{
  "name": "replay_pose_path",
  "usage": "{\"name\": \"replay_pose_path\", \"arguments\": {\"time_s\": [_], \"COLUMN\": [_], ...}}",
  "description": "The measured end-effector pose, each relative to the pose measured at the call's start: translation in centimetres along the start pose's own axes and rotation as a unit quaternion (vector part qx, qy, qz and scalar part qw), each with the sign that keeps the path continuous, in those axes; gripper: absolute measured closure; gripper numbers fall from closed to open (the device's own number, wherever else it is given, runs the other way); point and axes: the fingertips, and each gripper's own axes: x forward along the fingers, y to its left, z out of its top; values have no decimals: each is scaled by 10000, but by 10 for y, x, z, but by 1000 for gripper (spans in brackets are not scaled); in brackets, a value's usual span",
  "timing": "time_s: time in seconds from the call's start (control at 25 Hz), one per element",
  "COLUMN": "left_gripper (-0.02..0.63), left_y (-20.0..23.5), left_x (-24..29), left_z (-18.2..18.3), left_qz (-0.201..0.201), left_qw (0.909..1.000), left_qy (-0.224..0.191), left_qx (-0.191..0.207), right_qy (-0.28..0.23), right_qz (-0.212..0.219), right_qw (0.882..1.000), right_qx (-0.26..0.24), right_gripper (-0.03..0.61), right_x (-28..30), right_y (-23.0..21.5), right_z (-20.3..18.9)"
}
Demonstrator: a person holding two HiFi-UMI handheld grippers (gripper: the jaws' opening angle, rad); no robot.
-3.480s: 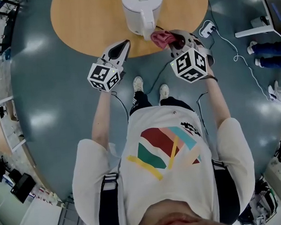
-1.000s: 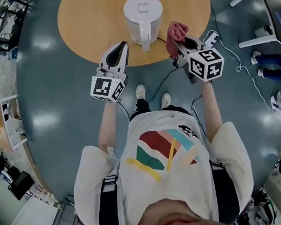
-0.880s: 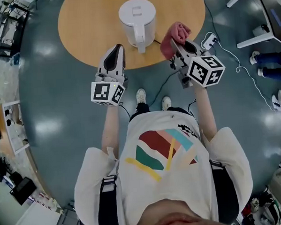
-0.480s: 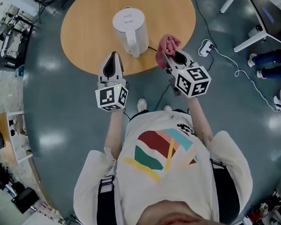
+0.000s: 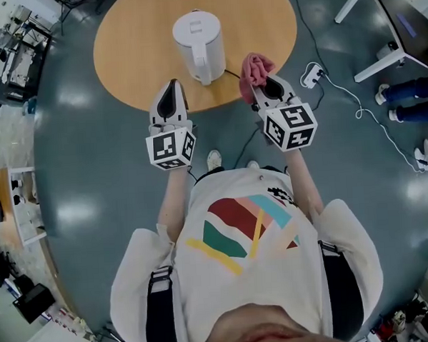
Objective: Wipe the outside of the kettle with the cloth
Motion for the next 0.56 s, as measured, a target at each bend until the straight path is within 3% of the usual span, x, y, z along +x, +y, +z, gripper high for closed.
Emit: {"name": "replay_pose_path", "arguments": {"time_s": [0.56], "left_gripper": [569], "left_y": [5], "left_x": [-3], "left_z": [3], "left_qz": [-35], "left_qw": [9999], "left_qy": [-44], "left_qx": [105], "right_qy": [55], "right_qz": [16], "right_qw": [10000], "right_qx": [11], "right_gripper": [532], "right_x": [4], "right_y": [7], "right_z": [-7]}}
